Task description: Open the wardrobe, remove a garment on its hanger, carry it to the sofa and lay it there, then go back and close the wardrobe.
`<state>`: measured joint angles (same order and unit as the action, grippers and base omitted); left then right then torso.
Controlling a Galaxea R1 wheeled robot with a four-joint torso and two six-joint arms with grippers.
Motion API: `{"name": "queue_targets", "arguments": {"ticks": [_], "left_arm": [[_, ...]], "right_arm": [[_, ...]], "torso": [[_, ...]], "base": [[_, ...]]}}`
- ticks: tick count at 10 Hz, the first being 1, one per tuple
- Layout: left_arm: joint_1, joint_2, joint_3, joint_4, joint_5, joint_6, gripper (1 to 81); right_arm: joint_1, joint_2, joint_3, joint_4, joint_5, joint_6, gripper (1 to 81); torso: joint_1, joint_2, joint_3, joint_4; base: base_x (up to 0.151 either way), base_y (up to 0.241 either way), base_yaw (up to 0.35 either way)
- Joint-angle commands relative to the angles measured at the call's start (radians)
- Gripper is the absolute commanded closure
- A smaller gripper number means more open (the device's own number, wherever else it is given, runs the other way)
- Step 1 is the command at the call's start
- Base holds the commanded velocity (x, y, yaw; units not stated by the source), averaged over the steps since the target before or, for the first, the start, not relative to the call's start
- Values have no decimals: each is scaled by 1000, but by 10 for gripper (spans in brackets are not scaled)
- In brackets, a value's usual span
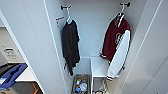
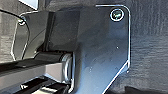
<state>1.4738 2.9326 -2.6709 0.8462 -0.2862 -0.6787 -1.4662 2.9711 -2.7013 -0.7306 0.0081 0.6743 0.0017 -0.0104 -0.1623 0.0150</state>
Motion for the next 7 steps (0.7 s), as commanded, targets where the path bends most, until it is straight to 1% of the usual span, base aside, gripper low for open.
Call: {"name": "queue_targets", "arguments": {"ticks": [1,2,3,4,5,6,7], "left_arm": [[-20,5,3,2,32,-1,10],[-19,13,2,-2,38,-30,10],[-16,24,2,-4,70,-62,10],[-14,42,2,-3,126,-74,10],[-16,65,2,-2,209,-74,10],[-16,77,2,-1,263,-73,10],[-16,77,2,-1,266,-73,10]], "right_arm": [[34,15,5,475,-54,-514,10],[26,27,0,542,-77,-558,10],[25,30,3,547,-74,-561,10],[23,38,-1,546,-69,-567,10],[28,50,-3,548,-77,-562,10],[23,65,-3,545,-76,-568,10],[22,70,-3,545,-74,-568,10]], "torso": [[0,0,0,0],[0,0,0,0],[0,0,0,0],[0,0,0,0],[0,0,0,0],[0,0,0,0],[0,0,101,0]], "base": [[0,0,0],[0,0,0],[0,0,0],[0,0,0],[0,0,0],[0,0,0],[0,0,0]]}}
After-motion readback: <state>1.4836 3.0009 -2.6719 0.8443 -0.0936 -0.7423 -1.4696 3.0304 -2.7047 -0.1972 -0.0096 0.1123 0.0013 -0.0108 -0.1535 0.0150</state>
